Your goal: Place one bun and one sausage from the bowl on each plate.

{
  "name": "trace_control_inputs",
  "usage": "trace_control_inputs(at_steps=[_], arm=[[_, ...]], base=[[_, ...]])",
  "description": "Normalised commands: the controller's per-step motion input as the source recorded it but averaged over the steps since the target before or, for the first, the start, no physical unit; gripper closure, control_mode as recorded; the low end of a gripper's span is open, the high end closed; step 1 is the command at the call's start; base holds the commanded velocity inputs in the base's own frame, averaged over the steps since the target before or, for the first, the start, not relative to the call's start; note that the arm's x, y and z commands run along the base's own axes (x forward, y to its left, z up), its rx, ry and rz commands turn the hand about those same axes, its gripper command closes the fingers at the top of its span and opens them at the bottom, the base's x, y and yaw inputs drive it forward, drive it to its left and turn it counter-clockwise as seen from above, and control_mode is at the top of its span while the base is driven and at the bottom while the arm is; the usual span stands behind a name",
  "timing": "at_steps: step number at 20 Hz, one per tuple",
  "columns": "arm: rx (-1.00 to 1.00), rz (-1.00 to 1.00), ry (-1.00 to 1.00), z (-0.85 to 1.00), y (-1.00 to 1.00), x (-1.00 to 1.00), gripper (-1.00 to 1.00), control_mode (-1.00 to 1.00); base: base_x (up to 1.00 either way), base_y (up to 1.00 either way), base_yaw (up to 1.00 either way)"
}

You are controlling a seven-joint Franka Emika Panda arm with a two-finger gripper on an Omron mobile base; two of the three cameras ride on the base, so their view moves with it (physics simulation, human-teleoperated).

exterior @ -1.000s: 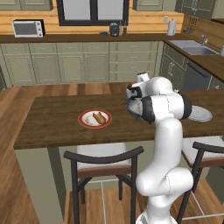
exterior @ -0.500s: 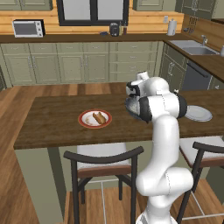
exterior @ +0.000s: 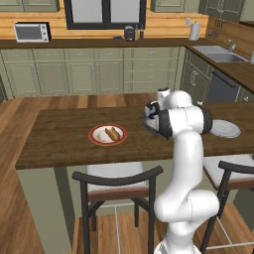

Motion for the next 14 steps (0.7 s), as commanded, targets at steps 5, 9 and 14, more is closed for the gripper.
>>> trace_control_inputs(at_steps=[5, 9, 14], arm=[[-0.04, -0.01, -0.04, -0.65, 0.01, 0.1, 1.0, -1.0], [-0.05, 0.0, 0.15, -0.38, -0.1, -0.69, 1.0, -1.0], [0.06, 0.07, -0.06, 0.46, -0.01, -0.84, 1.0, -1.0]], base=[[0.0, 0.0, 0.0], [0.0, 0.0, 0.0], [0.0, 0.0, 0.0]])
